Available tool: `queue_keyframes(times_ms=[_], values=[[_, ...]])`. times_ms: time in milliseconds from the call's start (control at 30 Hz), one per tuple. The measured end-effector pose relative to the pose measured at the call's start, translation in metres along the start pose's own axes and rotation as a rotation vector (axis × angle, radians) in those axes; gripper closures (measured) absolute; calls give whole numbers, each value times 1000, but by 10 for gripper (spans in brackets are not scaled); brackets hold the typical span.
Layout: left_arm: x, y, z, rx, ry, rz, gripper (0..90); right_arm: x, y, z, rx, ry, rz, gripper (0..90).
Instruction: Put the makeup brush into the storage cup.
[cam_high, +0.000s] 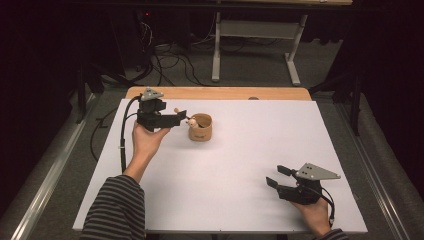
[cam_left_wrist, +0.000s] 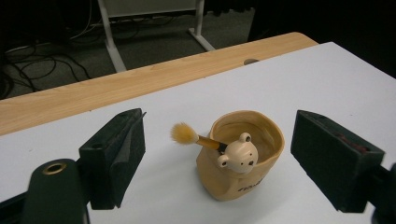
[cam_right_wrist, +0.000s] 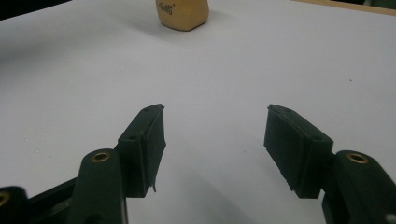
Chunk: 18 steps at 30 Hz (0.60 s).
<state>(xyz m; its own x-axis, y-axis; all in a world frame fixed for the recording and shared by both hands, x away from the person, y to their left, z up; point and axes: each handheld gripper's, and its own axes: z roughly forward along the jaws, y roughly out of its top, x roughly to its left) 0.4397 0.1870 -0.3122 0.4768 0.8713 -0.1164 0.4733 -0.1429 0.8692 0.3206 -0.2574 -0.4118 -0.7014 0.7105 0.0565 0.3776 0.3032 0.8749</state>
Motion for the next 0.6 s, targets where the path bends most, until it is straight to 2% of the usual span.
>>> queue_keyframes(times_ms=[300,600], values=[[2,-3,-7,1,-4,4,187,0,0,0,3,-2,1,401],[0,-7,-19,-27,-19,9,186,0,0,0,-2,-1,-1,401]])
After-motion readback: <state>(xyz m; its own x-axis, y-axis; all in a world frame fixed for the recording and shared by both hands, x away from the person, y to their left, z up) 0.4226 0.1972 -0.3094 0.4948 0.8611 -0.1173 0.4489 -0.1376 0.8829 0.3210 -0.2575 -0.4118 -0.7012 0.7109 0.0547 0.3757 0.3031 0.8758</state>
